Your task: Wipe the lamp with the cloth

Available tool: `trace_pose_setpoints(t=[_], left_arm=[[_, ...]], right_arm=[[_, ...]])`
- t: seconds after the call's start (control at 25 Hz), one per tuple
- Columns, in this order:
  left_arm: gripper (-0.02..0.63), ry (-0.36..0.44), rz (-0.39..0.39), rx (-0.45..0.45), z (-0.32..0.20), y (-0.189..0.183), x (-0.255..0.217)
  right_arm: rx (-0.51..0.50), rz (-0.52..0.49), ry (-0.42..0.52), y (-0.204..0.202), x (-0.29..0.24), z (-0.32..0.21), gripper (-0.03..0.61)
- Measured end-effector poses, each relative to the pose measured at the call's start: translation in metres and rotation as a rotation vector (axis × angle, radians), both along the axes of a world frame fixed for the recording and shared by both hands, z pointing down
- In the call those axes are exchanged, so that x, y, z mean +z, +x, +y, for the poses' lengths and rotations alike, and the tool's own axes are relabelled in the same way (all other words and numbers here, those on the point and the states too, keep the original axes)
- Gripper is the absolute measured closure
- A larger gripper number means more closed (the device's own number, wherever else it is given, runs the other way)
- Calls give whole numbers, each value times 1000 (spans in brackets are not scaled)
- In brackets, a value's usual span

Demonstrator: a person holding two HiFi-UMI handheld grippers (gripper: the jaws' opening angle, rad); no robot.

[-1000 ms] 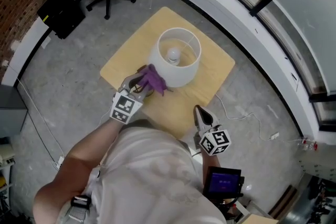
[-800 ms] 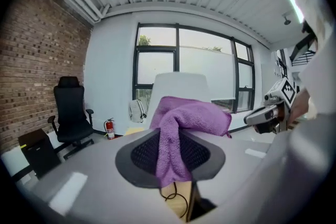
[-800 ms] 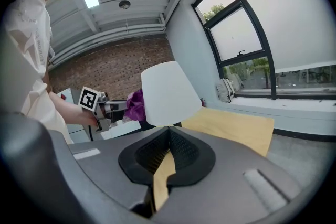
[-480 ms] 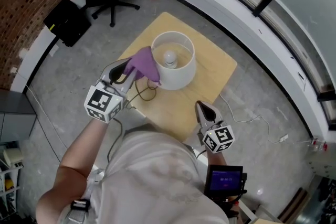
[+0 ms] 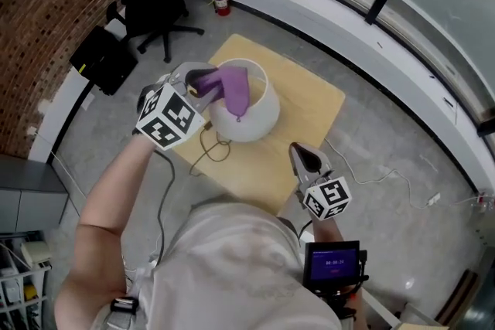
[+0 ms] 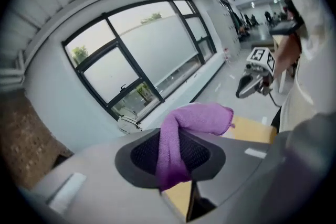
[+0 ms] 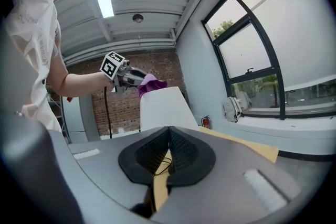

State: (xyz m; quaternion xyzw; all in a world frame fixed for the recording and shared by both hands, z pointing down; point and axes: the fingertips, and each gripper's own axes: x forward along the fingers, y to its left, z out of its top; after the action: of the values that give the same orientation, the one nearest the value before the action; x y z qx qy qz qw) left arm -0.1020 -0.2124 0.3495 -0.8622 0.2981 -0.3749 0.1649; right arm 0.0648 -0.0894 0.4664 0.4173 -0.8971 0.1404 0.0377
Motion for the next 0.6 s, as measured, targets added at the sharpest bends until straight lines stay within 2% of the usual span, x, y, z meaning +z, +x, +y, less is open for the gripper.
trace_pose_setpoints(t=[0.12,0.32,0.44,0.6], left_arm=[[520,18,-187,28,-21,12,14],[520,21,-414,20,-48,33,35],[521,-5,-466,41,-45,52,46],[522,-92,-448,101,-34,73,56]], right_arm=[[29,-17,-2,10,4,-1,565],[71,-38,-8,27,6,2,565],[100,-47,-11,37,8,5,565],[134,-57,-17,48,11,8,565]])
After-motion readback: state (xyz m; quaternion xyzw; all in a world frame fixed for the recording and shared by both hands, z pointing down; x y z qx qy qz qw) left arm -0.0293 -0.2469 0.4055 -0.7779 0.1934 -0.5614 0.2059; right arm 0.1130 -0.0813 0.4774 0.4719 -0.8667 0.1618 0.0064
